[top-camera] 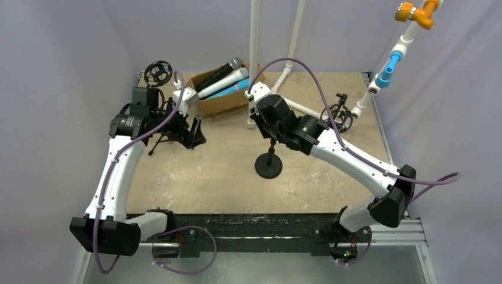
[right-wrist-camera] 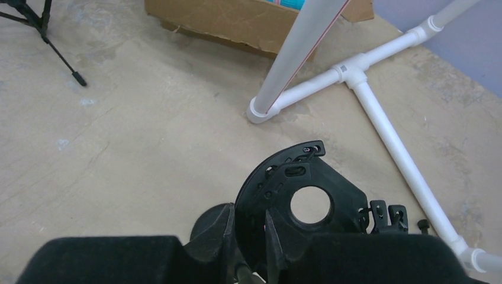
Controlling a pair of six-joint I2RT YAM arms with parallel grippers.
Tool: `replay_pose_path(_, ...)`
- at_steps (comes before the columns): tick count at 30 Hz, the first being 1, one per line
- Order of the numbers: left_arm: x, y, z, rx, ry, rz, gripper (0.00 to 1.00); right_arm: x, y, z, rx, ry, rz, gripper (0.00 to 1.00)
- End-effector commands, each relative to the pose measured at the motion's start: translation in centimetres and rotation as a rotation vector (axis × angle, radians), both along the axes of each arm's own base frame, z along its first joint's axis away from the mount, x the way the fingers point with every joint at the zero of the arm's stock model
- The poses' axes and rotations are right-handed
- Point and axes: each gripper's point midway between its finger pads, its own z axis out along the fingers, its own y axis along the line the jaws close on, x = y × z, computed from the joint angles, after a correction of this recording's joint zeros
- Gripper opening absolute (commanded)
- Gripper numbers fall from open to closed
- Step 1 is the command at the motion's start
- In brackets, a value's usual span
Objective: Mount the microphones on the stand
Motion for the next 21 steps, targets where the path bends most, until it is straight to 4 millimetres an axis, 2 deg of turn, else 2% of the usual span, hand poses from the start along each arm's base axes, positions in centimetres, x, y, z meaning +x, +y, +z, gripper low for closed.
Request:
replay_pose_path(1,0.6,-0.6,-0.2,0.026,-0.063,-0.023,1.00,2.6,-2.5,2.1,-0.039,-0.081,-0.069,0.14)
replay_pose_path(6,1.5,-1.5,-1.4,0.075,-0.069,-0.044,1.00,6.1,-5.0,3.9,-0.050,-0.151,-0.137,0.11)
replay_pose_path(12,3.5,-1.9,-2.7,0.122,-0.083,-0.042,1.00,8.8,-5.4,5.1,-0.040,-0.214,-0.189,0.07)
replay_pose_path(21,8.3,-2.1,-3.9,0.210,-0.120,-0.001,1.00,12.7,-5.7,6.2,0.096,-0.246,-0.273,0.03)
